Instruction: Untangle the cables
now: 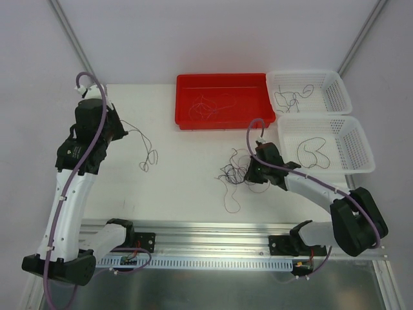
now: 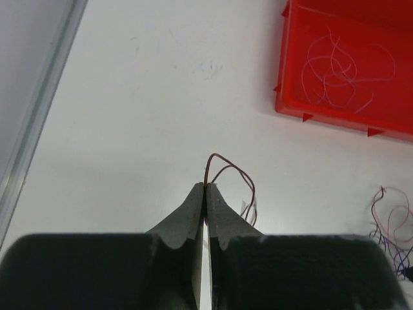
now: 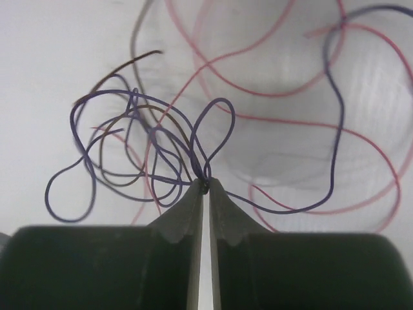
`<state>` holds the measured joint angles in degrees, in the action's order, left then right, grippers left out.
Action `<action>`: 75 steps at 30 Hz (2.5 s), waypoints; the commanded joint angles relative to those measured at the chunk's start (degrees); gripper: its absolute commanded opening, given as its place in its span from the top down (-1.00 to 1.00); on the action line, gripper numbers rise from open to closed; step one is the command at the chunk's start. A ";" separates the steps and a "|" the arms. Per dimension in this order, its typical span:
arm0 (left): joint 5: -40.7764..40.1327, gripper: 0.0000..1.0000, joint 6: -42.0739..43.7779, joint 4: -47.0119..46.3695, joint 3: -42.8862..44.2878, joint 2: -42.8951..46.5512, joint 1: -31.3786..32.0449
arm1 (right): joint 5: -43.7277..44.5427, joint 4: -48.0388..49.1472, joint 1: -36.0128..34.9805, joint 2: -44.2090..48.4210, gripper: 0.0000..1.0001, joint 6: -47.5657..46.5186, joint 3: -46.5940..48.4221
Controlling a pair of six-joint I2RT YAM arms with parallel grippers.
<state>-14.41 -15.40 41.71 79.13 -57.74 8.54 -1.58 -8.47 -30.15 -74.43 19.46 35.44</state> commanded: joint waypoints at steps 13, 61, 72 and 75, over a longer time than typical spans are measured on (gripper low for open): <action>30.14 1.00 -0.42 -9.11 -11.98 4.29 -0.01 | -0.93 -4.99 -15.28 6.84 -0.17 -16.20 21.07; 51.33 1.00 -4.82 -9.02 -5.83 10.71 -0.01 | -41.58 21.22 -18.28 -15.83 -0.54 -29.83 30.48; 52.47 1.00 -5.17 -9.02 -5.31 10.45 -0.01 | -39.55 17.79 -18.28 -13.02 -0.54 -32.47 29.42; 52.65 1.00 -5.26 -9.02 -4.95 10.36 -0.01 | -40.34 17.70 -18.36 -13.45 -0.54 -32.65 30.47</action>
<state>36.05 -20.10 34.57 71.88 -47.53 8.56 -40.95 8.29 -48.29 -90.00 -11.42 64.27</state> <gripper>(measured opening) 0.009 0.766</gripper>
